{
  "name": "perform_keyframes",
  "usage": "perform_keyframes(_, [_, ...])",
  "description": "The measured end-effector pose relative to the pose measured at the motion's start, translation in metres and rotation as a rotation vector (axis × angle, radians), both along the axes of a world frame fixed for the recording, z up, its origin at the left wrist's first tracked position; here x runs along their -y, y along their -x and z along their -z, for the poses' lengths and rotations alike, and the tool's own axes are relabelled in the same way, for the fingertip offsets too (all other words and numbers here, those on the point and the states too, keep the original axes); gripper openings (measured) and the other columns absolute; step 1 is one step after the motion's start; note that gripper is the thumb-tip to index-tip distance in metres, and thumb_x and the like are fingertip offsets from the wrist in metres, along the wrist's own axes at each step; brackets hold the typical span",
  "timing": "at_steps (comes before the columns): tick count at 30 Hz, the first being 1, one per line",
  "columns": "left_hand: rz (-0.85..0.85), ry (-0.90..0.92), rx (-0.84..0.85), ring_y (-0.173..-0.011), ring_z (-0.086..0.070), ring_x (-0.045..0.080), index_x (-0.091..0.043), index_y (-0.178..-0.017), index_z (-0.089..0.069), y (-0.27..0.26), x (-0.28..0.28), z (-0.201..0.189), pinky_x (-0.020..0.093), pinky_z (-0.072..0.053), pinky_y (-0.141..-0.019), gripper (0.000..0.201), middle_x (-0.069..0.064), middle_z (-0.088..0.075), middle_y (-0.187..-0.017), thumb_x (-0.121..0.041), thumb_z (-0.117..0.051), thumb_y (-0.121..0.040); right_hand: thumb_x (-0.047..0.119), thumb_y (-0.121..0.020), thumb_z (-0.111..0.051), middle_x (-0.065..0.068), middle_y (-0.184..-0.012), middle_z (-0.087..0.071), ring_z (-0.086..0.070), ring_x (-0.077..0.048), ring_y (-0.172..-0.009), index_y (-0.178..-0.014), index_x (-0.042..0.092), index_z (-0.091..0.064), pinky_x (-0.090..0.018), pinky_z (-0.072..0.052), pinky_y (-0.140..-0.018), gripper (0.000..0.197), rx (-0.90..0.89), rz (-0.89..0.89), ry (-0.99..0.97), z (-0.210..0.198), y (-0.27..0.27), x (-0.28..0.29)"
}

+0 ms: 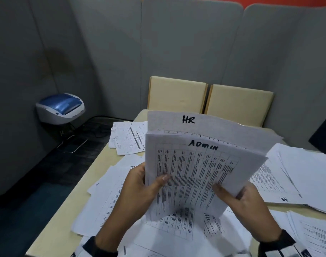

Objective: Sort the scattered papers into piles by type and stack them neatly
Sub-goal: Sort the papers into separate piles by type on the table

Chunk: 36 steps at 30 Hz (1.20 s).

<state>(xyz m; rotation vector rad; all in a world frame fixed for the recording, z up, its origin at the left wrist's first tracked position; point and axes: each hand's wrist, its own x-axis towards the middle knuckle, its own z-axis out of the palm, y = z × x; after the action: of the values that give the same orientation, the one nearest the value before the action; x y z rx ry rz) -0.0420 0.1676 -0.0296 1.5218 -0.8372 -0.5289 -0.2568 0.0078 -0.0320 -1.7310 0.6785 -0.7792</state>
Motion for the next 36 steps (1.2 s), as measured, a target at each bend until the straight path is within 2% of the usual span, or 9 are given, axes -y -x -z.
perform_keyframes(6, [-0.115, 0.110, -0.130, -0.089, -0.078, 0.021, -0.018, -0.106, -0.077, -0.011, -0.008, -0.004, 0.050, -0.062, -0.085, 0.020, 0.000, -0.082, -0.098, -0.019, -0.077, -0.087, 0.006, -0.101, -0.062, -0.003, -0.122, -0.077, -0.072, -0.024, -0.117, -0.130, 0.012, -0.068, -0.039, -0.057, -0.102, 0.030, -0.150, -0.259, -0.157, 0.000, 0.027, -0.009])
perform_keyframes(11, [-0.065, 0.123, -0.342, -0.105, -0.074, 0.039, -0.012, -0.120, -0.072, -0.027, -0.009, -0.003, 0.059, -0.059, -0.093, 0.035, 0.011, -0.080, -0.108, -0.010, -0.071, -0.086, 0.003, -0.095, -0.071, -0.021, -0.112, -0.077, -0.074, -0.035, -0.104, -0.115, 0.004, -0.077, -0.039, -0.060, -0.086, 0.021, -0.062, -0.183, -0.291, 0.001, 0.041, -0.018])
perform_keyframes(15, [0.042, 0.105, -0.433, -0.090, -0.079, 0.017, -0.015, -0.112, -0.072, -0.023, -0.006, 0.006, 0.025, -0.064, -0.072, 0.031, 0.007, -0.081, -0.107, -0.005, -0.067, -0.083, 0.005, -0.085, -0.083, -0.011, -0.084, -0.080, -0.076, -0.018, -0.079, -0.081, 0.005, -0.081, -0.028, -0.057, -0.074, 0.005, -0.072, -0.073, -0.190, -0.006, 0.039, -0.024])
perform_keyframes(19, [0.101, 0.096, -0.416, -0.081, -0.078, 0.003, -0.027, -0.101, -0.068, -0.016, -0.002, 0.006, 0.018, -0.061, -0.064, 0.032, -0.011, -0.081, -0.091, -0.002, -0.068, -0.082, 0.006, -0.072, -0.092, 0.013, -0.045, -0.048, -0.040, 0.001, -0.044, -0.042, 0.020, -0.060, -0.015, -0.038, -0.050, 0.046, -0.052, 0.052, -0.110, -0.011, 0.041, -0.018])
perform_keyframes(22, [0.048, 0.130, -0.398, -0.095, -0.079, 0.018, -0.013, -0.114, -0.069, -0.021, -0.002, 0.009, 0.024, -0.062, -0.072, 0.039, 0.004, -0.081, -0.108, -0.003, -0.070, -0.076, 0.018, -0.085, -0.081, 0.005, -0.056, -0.061, -0.052, -0.007, -0.053, -0.059, 0.019, -0.072, -0.025, -0.046, -0.055, 0.028, -0.094, -0.043, -0.085, -0.017, 0.050, -0.008])
perform_keyframes(25, [0.024, 0.130, -0.392, -0.109, -0.075, 0.027, -0.011, -0.124, -0.067, -0.026, -0.004, 0.012, 0.036, -0.060, -0.089, 0.047, 0.008, -0.078, -0.117, -0.005, -0.071, -0.078, 0.008, -0.092, -0.072, -0.005, -0.075, -0.075, -0.065, -0.014, -0.068, -0.085, 0.010, -0.083, -0.032, -0.058, -0.064, 0.013, -0.115, -0.111, -0.126, -0.022, 0.057, -0.004])
perform_keyframes(30, [0.098, 0.137, -0.432, -0.107, -0.075, 0.038, -0.007, -0.127, -0.066, -0.022, -0.008, 0.004, 0.050, -0.062, -0.087, 0.046, 0.017, -0.077, -0.117, 0.000, -0.068, -0.082, 0.007, -0.071, -0.086, -0.017, -0.076, -0.077, -0.069, -0.021, -0.068, -0.083, 0.007, -0.083, -0.033, -0.061, -0.070, 0.012, -0.104, -0.006, -0.128, -0.017, 0.053, 0.002])
perform_keyframes(33, [0.119, 0.111, -0.442, -0.101, -0.076, 0.039, -0.004, -0.122, -0.069, -0.022, -0.008, 0.004, 0.049, -0.064, -0.081, 0.040, 0.018, -0.078, -0.113, 0.002, -0.070, -0.083, 0.000, -0.057, -0.092, -0.019, -0.072, -0.075, -0.069, -0.019, -0.063, -0.077, 0.004, -0.082, -0.025, -0.060, -0.065, 0.023, -0.099, 0.098, -0.140, -0.015, 0.050, 0.003])
perform_keyframes(36, [0.110, 0.056, -0.429, -0.094, -0.078, 0.037, -0.002, -0.114, -0.073, -0.019, -0.008, 0.004, 0.041, -0.066, -0.074, 0.032, 0.018, -0.079, -0.105, 0.002, -0.072, -0.082, 0.010, -0.050, -0.096, -0.028, -0.072, -0.072, -0.066, -0.022, -0.063, -0.076, 0.006, -0.083, -0.034, -0.062, -0.069, 0.030, -0.144, 0.144, -0.097, -0.015, 0.044, 0.003])
